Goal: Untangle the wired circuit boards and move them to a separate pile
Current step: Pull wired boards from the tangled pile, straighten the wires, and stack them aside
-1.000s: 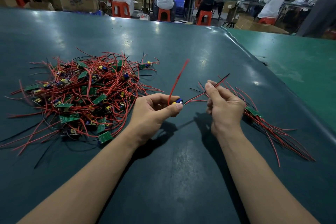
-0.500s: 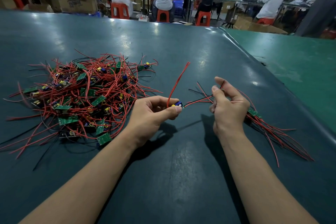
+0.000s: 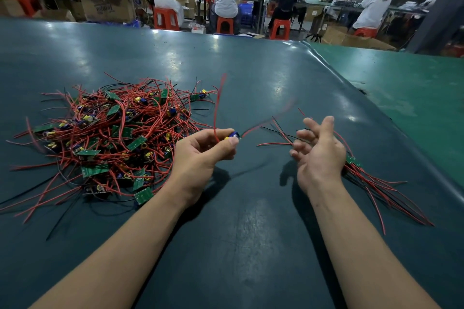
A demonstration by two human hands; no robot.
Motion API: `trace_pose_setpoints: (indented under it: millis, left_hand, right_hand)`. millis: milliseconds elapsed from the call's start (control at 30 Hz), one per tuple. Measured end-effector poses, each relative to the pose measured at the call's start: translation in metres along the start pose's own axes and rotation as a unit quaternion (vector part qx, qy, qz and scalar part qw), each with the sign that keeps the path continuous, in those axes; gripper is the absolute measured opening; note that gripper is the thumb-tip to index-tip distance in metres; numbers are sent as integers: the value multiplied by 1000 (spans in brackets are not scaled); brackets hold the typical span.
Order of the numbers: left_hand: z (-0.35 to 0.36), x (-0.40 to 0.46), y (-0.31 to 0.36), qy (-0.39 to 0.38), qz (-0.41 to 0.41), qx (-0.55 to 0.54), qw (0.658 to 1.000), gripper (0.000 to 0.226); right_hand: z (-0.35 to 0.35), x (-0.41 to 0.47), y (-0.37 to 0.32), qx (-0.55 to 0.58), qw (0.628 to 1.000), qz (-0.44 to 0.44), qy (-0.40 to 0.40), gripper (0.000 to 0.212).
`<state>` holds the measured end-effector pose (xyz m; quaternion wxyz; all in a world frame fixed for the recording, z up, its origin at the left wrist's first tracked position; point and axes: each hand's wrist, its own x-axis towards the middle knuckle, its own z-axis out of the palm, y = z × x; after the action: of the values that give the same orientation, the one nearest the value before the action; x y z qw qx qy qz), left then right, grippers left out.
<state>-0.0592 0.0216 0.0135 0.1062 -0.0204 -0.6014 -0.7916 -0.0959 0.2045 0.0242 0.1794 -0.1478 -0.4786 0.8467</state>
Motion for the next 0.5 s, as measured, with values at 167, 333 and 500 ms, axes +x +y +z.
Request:
trace_pose_setpoints:
  millis: [167, 333, 500]
  left_hand:
    - [0, -1, -1, -18, 6, 31, 999, 18]
    - [1, -2, -1, -32, 8, 65, 997, 17]
    - [2, -3, -1, -38, 15, 60, 997, 17]
  right_hand:
    - [10, -25, 16, -143, 958, 78, -237, 36]
    - [8, -21, 16, -136, 969, 8, -207, 18]
    - [2, -5, 6, -82, 994, -40, -64, 18]
